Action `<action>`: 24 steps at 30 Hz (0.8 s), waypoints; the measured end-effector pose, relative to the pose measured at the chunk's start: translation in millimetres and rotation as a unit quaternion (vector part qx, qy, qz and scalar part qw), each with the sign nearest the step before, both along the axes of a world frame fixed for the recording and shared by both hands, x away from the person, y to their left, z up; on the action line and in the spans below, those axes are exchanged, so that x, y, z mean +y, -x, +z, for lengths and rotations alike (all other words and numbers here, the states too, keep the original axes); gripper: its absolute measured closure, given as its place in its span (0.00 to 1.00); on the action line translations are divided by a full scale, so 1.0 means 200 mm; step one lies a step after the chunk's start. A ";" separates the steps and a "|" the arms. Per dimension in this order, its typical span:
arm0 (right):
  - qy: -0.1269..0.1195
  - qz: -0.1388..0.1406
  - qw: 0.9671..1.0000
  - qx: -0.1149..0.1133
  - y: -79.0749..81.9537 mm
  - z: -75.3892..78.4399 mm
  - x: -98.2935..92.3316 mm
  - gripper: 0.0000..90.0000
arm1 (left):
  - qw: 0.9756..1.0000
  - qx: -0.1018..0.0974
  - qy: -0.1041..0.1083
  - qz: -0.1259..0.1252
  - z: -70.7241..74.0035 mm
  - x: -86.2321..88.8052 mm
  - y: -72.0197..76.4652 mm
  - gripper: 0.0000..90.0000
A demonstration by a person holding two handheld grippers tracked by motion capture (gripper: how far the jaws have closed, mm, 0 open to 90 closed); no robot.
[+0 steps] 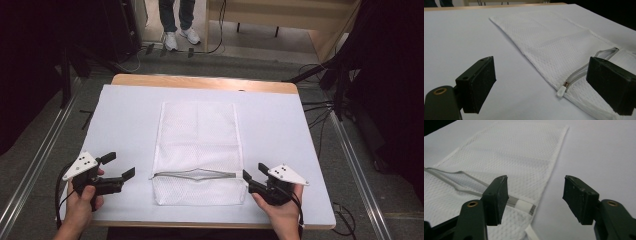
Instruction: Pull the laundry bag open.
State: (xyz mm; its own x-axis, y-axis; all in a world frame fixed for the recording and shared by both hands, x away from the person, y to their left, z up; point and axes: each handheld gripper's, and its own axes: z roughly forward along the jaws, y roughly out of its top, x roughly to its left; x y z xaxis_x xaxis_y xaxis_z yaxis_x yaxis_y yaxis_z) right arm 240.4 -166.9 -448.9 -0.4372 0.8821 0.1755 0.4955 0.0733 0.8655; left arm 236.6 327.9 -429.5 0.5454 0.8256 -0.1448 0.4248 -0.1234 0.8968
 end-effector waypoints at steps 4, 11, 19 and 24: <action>0.001 -0.018 1.000 -0.012 -0.01 0.01 -0.09 0.35 | 1.000 0.000 0.000 0.008 -0.01 0.04 0.00 0.09; 0.007 -0.057 0.998 -0.021 -0.03 0.00 -0.27 0.28 | 1.000 -0.002 -0.009 0.025 -0.02 0.09 0.03 0.09; 0.005 -0.070 0.997 -0.013 -0.05 -0.02 -0.44 0.23 | 1.000 0.000 0.001 0.032 -0.04 0.17 0.02 0.02; 0.003 -0.085 0.996 -0.012 -0.05 -0.04 -0.52 0.22 | 0.999 0.008 0.006 0.038 -0.06 0.22 0.01 0.01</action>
